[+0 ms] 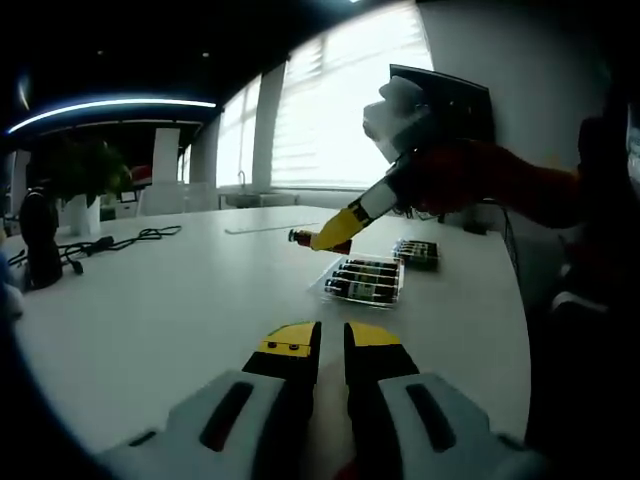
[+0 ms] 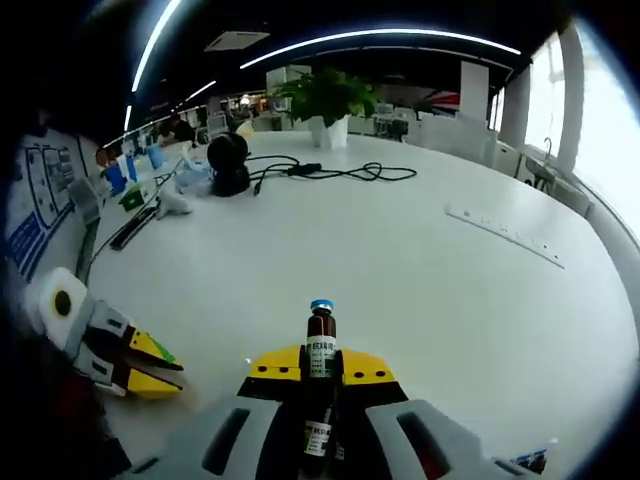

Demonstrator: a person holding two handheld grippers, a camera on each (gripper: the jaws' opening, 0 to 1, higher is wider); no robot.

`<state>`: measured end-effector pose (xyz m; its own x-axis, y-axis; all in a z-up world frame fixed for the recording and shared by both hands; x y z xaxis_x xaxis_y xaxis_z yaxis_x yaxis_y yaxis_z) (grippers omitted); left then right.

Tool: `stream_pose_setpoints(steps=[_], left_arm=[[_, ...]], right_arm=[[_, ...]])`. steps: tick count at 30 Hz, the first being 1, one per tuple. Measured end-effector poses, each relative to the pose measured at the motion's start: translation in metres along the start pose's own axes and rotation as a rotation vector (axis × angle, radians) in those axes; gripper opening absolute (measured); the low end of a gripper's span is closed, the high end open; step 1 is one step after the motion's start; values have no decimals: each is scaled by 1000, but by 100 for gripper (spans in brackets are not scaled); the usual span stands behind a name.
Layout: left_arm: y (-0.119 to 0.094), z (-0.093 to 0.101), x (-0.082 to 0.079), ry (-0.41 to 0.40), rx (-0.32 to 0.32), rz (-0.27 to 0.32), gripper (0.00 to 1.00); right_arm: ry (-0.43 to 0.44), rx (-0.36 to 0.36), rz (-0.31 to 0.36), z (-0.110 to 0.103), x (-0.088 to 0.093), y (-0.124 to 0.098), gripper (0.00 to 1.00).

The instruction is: Grip medicine bottles put into box

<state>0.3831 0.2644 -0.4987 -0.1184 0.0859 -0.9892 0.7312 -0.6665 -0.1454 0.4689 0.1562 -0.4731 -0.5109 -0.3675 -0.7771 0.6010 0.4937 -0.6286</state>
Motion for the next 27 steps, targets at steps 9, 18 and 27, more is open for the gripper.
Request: stream_pose_setpoints(steps=[9, 18, 27], left_arm=[[0, 0, 0, 1, 1, 0, 4], [-1, 0, 0, 1, 2, 2, 4], [-1, 0, 0, 3, 2, 1, 4]], right_arm=[[4, -20, 12, -11, 7, -8, 6], [-2, -35, 15, -25, 15, -12, 6], [12, -62, 3, -38, 29, -12, 6]])
Point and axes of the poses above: the point that each gripper's makers call its tool centre point, and the gripper's own axes: y roughly forward along the fingers, z roughly to its right, x roughly out of its underside, the point moved 2 cm from there along -y, roughly backward along the fingers, and after that the axes turned 2 degrees about -x, right-handed, at the moved point
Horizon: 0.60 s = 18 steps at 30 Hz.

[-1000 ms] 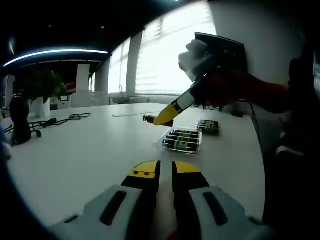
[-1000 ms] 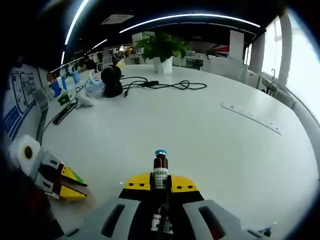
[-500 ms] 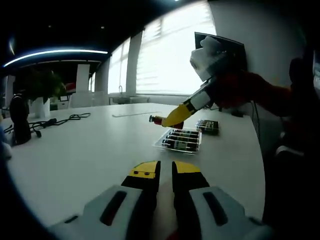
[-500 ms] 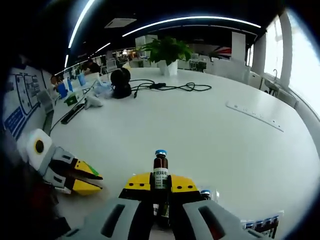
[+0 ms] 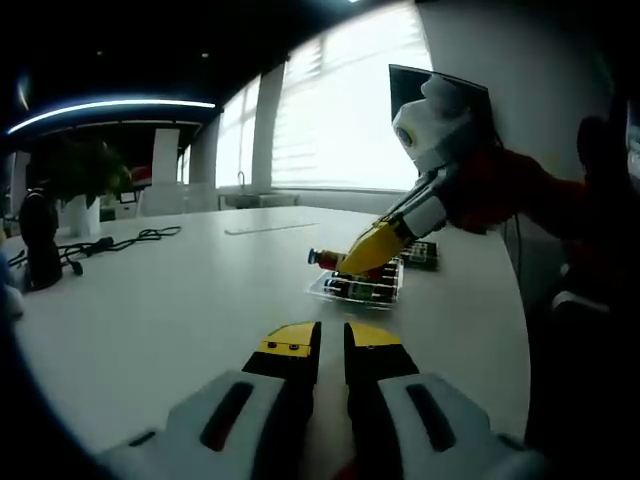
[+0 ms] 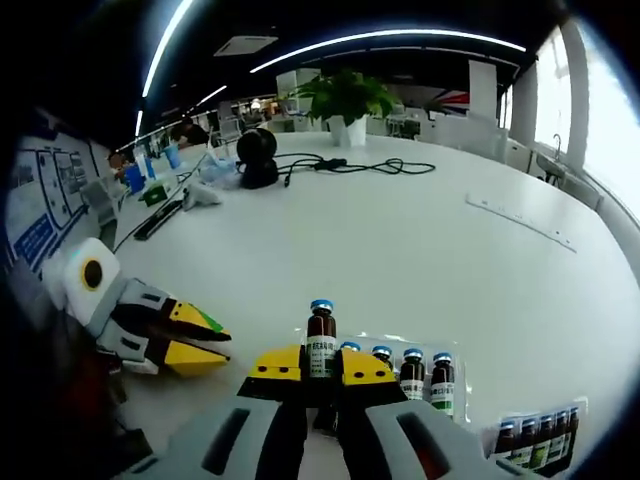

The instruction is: Grip medicine bottles put into box

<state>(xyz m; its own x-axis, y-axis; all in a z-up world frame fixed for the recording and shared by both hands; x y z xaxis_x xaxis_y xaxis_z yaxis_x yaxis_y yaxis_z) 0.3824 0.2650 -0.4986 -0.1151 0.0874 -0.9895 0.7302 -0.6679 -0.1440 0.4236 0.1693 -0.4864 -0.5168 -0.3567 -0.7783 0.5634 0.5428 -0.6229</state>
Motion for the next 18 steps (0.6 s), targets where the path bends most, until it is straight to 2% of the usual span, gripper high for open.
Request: stream_pose_setpoints(steps=[8, 12, 18], left_arm=[[0, 0, 0, 2, -1, -2, 4], [0, 0, 0, 0, -1, 0, 4], [0, 0, -1, -1, 1, 2, 4]], right_arm=[[12, -10, -14, -6, 4, 1, 6], [50, -27, -28, -10, 9, 3, 6], [77, -11, -41, -10, 13, 4, 7]])
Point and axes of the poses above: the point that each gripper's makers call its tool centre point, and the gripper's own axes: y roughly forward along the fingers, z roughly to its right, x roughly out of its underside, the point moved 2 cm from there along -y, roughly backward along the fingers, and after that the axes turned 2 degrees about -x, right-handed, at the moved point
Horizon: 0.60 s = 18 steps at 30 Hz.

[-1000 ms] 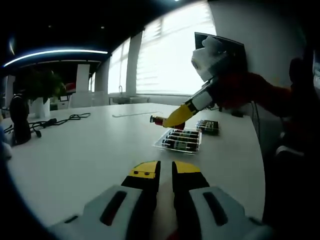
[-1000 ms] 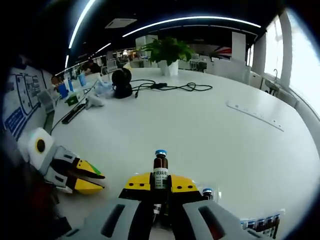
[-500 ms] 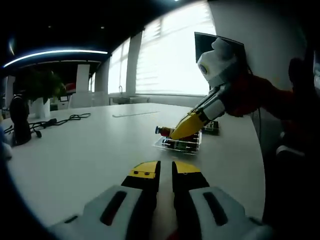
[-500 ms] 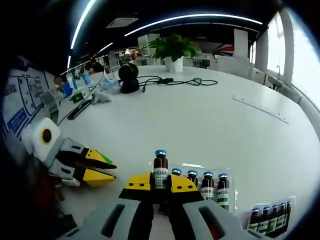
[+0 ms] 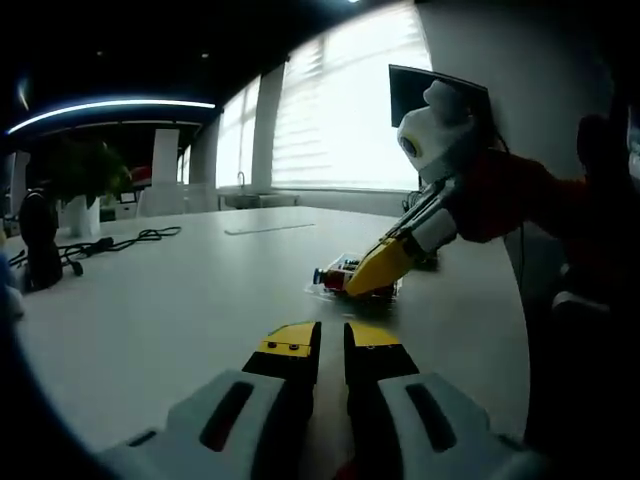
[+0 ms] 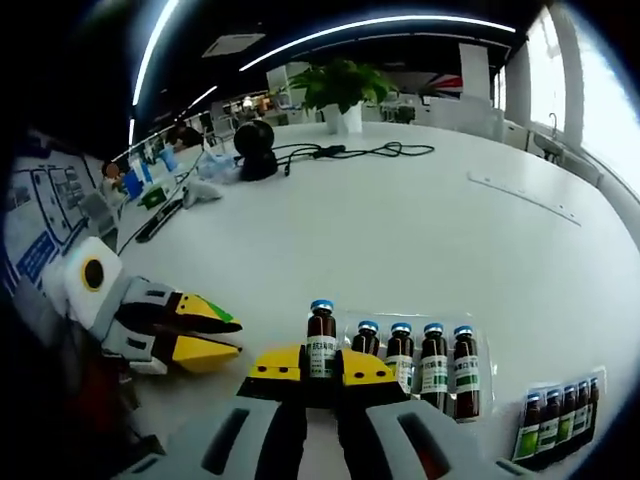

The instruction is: Grip medicine bottles put into box

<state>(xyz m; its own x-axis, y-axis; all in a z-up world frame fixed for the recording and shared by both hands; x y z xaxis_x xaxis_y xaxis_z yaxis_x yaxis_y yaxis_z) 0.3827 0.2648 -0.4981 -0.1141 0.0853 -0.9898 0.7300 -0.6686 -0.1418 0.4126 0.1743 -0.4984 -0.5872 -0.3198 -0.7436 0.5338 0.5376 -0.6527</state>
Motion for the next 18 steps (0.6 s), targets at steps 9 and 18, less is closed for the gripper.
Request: stream_pose_setpoints(steps=[9, 18], left_arm=[[0, 0, 0, 1, 0, 0, 4], [-1, 0, 1, 0, -1, 1, 4]], right_arm=[[53, 9, -3, -1, 1, 0, 7], [60, 31, 20, 0, 1, 0, 7]])
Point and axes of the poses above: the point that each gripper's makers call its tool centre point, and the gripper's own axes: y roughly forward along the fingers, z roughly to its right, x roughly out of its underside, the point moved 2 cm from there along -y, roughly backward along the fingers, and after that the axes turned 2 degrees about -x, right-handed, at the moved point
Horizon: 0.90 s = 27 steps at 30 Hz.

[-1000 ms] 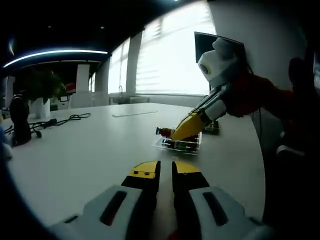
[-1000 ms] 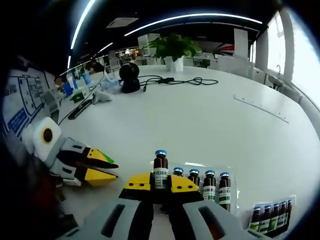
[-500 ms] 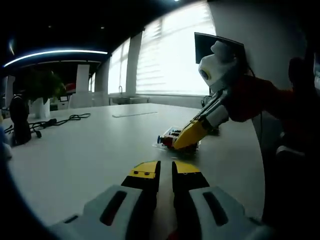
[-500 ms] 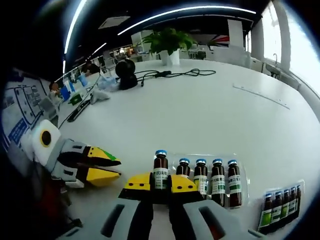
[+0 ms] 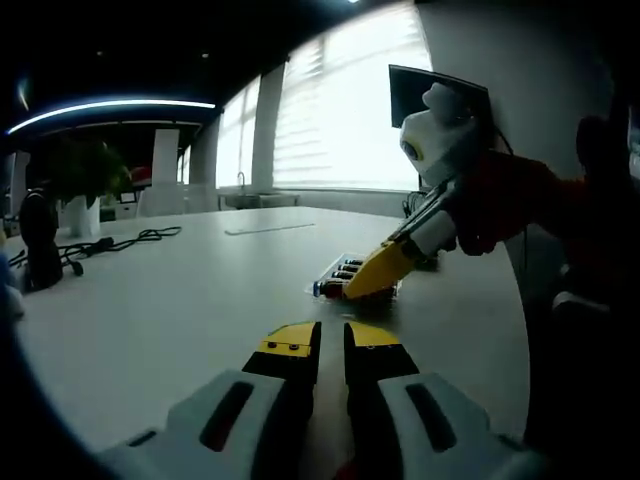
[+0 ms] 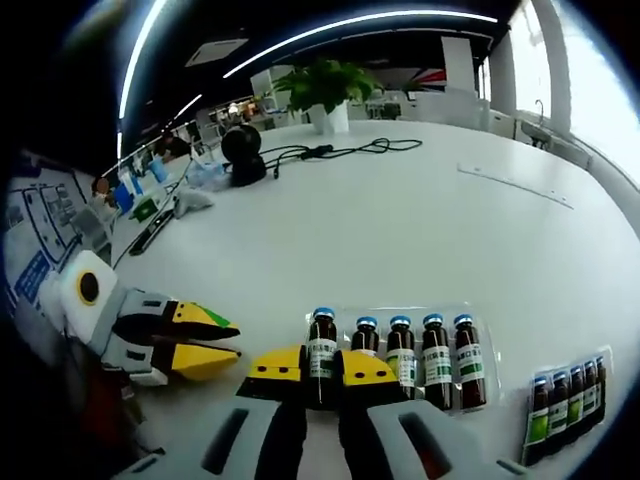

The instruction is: Grip medicine bottles put into box

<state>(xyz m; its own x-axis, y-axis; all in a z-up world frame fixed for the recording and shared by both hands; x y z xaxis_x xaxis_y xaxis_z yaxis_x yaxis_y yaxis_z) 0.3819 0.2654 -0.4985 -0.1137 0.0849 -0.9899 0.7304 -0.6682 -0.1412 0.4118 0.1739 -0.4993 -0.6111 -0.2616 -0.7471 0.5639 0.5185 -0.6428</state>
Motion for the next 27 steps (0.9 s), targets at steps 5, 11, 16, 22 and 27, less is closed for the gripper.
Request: stream_pose_setpoints(steps=[5, 11, 16, 22, 27], left_arm=[[0, 0, 0, 0, 1, 0, 4], [0, 0, 0, -1, 0, 0, 4], [0, 0, 0, 0, 0, 0, 4], [1, 0, 0, 1, -1, -2, 4], [1, 0, 0, 1, -2, -2, 4]], right_arm=[[-12, -5, -3, -1, 0, -1, 6], [-36, -9, -1, -1, -2, -3, 5], [-80, -23, -17, 0, -3, -8, 3], [-216, -52, -63, -3, 1, -18, 2], [-253, -65, -97, 0, 6, -20, 0]])
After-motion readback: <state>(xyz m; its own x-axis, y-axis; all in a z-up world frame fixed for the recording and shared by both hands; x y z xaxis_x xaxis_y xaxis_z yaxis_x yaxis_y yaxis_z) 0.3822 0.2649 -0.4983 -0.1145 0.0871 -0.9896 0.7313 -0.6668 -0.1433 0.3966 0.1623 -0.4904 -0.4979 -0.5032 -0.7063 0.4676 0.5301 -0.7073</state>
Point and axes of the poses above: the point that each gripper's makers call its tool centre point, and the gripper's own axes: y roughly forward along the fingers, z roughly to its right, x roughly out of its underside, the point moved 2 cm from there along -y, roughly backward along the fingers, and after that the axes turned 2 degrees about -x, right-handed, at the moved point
